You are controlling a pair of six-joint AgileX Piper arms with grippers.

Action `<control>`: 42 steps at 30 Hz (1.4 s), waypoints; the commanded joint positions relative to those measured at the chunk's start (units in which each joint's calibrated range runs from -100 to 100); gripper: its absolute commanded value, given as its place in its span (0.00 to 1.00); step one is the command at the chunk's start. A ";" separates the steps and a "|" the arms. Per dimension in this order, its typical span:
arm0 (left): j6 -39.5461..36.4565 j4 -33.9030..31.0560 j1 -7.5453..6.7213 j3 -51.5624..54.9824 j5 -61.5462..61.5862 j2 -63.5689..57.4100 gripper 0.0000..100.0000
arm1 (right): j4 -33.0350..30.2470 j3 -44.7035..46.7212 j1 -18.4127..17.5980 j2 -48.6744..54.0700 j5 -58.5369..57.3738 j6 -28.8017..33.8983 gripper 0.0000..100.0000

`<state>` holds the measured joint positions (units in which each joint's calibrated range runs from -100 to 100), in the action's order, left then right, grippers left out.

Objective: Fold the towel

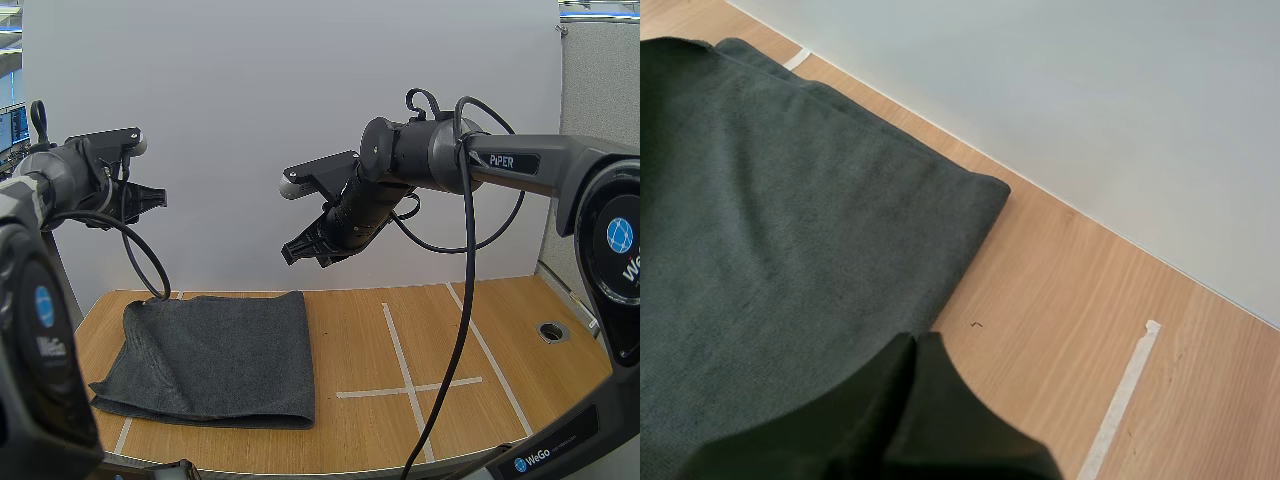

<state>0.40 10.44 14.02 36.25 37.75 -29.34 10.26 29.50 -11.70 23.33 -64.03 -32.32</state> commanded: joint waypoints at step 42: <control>-24.08 -19.04 4.34 -10.76 -4.34 20.90 0.52 | 0.20 -0.44 0.28 0.24 0.68 -0.21 0.00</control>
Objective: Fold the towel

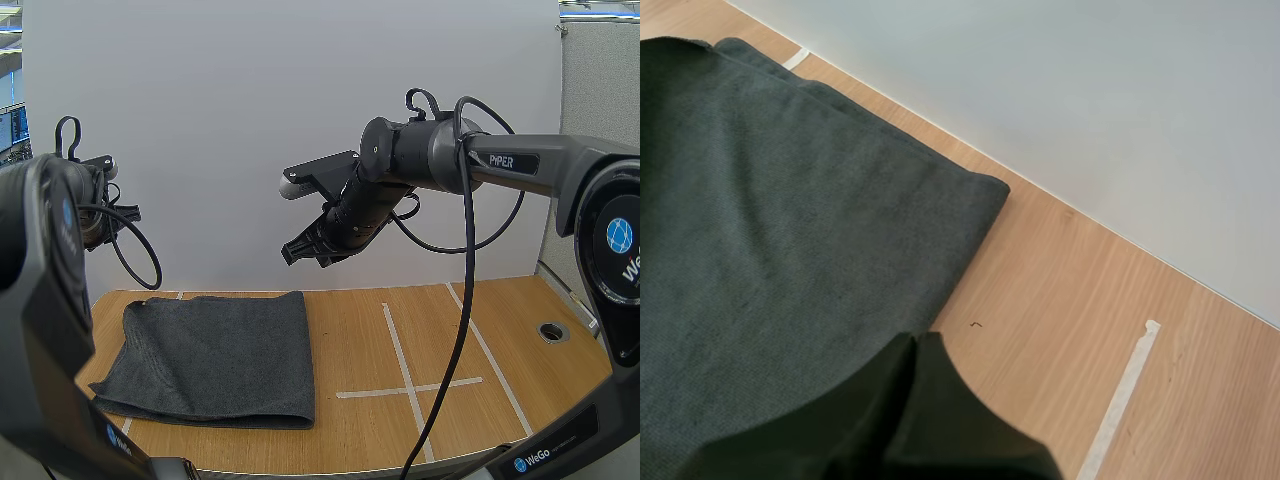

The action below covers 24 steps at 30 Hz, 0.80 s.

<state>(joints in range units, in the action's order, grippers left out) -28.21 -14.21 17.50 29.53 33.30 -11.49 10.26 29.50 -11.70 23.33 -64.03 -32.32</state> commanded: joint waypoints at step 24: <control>17.53 -2.36 3.51 -10.43 10.51 15.98 0.52 | 0.20 -0.44 0.28 0.24 0.68 -0.21 0.00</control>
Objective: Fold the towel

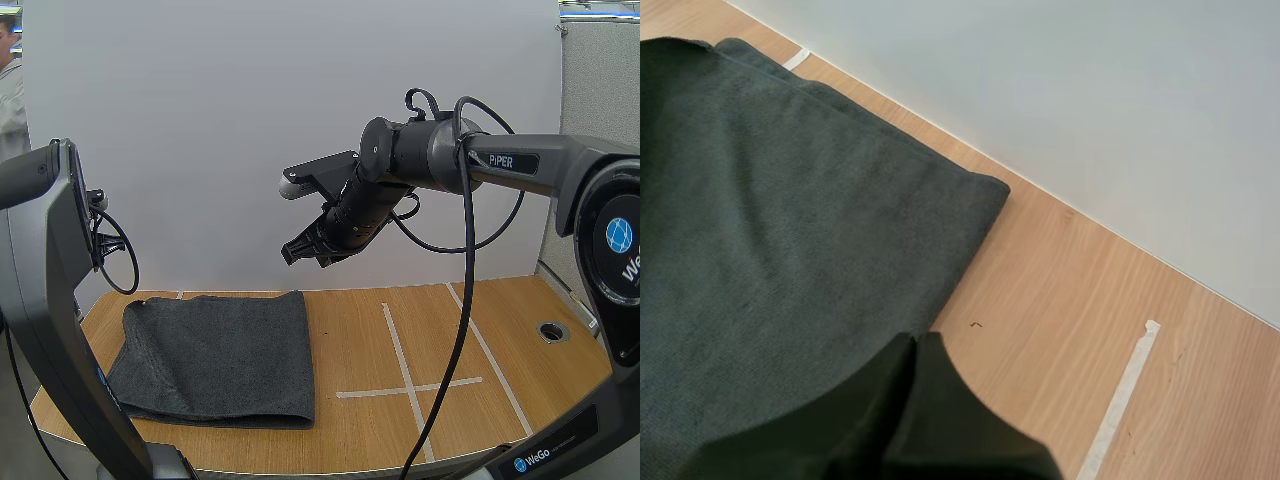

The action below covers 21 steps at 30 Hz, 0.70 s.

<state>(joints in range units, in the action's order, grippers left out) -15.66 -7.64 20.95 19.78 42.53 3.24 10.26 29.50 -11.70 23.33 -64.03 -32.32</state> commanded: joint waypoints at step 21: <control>27.46 4.97 0.07 -0.68 -5.92 3.46 1.00 | 0.20 -0.44 0.28 0.24 0.68 -0.21 0.00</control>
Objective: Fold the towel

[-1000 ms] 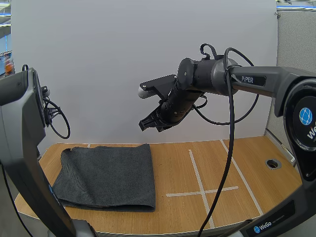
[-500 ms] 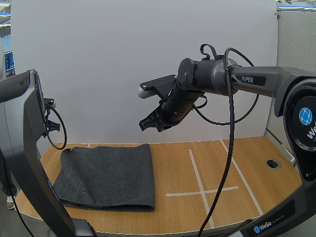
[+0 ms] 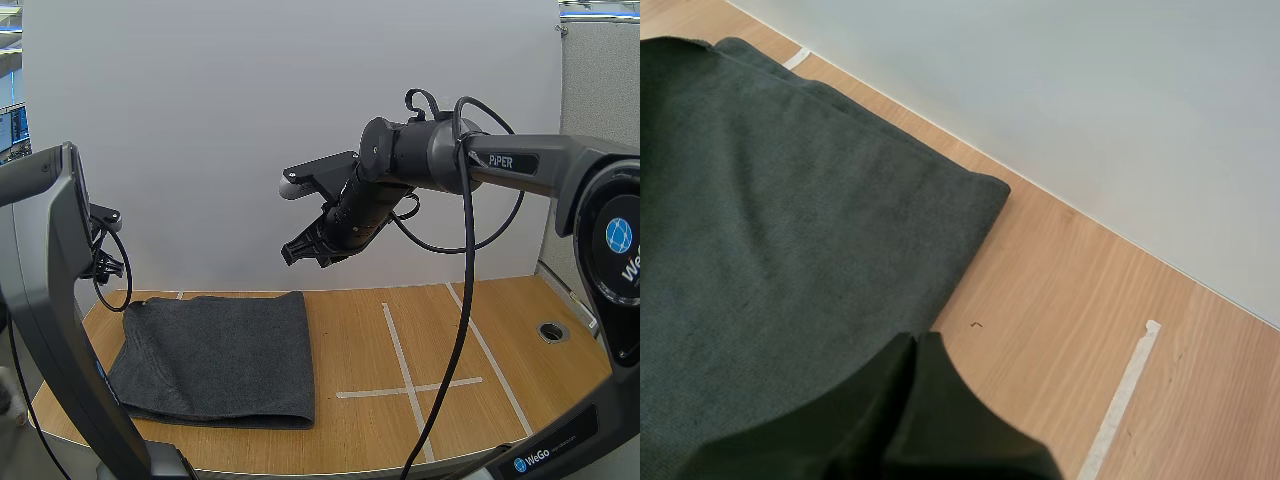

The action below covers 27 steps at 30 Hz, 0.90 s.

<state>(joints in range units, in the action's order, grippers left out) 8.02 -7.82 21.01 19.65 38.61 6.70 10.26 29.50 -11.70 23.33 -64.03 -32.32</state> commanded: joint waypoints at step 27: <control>41.81 40.27 2.73 -18.06 29.98 18.07 1.00 | 0.20 -0.44 0.28 0.24 0.68 -0.21 0.00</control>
<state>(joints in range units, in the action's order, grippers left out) 47.18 30.41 23.71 2.40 66.64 24.14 10.26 29.50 -11.70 23.33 -64.03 -32.32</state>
